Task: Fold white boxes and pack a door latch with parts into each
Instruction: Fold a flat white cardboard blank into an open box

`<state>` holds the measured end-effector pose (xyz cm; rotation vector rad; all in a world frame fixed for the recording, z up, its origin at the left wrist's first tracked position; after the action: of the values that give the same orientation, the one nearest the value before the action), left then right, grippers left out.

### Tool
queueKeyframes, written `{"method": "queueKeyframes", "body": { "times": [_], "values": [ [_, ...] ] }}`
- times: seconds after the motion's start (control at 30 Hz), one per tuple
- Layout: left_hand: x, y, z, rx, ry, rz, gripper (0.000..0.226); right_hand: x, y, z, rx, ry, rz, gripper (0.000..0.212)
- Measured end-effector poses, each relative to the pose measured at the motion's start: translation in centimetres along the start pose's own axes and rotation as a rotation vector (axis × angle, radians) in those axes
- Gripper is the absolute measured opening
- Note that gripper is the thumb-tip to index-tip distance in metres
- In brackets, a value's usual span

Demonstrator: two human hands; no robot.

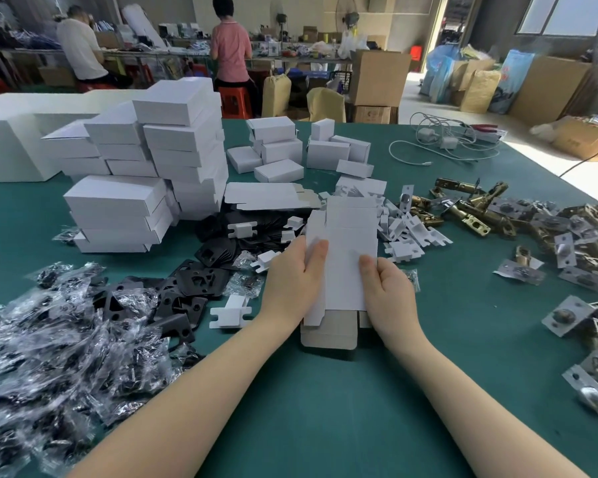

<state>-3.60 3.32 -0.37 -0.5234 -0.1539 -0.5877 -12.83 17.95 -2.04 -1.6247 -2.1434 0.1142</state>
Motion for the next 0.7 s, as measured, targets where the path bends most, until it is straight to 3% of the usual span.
{"method": "queueKeyframes", "body": {
  "times": [0.17, 0.33, 0.4, 0.5, 0.57, 0.7],
  "values": [
    [0.2, 0.1, 0.8, -0.045, 0.004, 0.035, 0.038, 0.0, 0.1, -0.1, -0.014, -0.079, 0.004, 0.043],
    [0.9, -0.8, -1.0, 0.163, 0.239, 0.094, 0.027, -0.5, 0.4, 0.7, -0.068, -0.173, -0.068, 0.019],
    [0.2, -0.8, -2.0, 0.273, 0.323, 0.018, 0.02, 0.5, 0.1, 0.6, -0.047, -0.159, 0.034, 0.02],
    [-1.5, -0.1, -2.8, 0.334, 0.371, -0.133, 0.041, 1.9, -0.4, 1.0, -0.042, -0.177, 0.15, 0.017],
    [-1.7, 0.1, -3.0, 0.313, 0.385, -0.135, 0.047, 2.0, -0.5, 1.1, -0.036, -0.172, 0.14, 0.004],
    [-1.5, -0.1, -3.4, 0.314, 0.403, -0.109, 0.046, 1.8, -0.1, 0.7, 0.004, -0.15, 0.135, 0.045]
  ]
}}
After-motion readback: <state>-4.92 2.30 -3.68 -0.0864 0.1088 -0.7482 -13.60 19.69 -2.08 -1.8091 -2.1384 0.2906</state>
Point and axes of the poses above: each hand's wrist, its own y-axis away from the middle knuckle, its own x-axis out of the back of the hand, z = x × y, the point moved 10 cm from there along -y, towards the middle knuckle, and after that the axes turned 8 degrees about z, right-handed, at the moved point
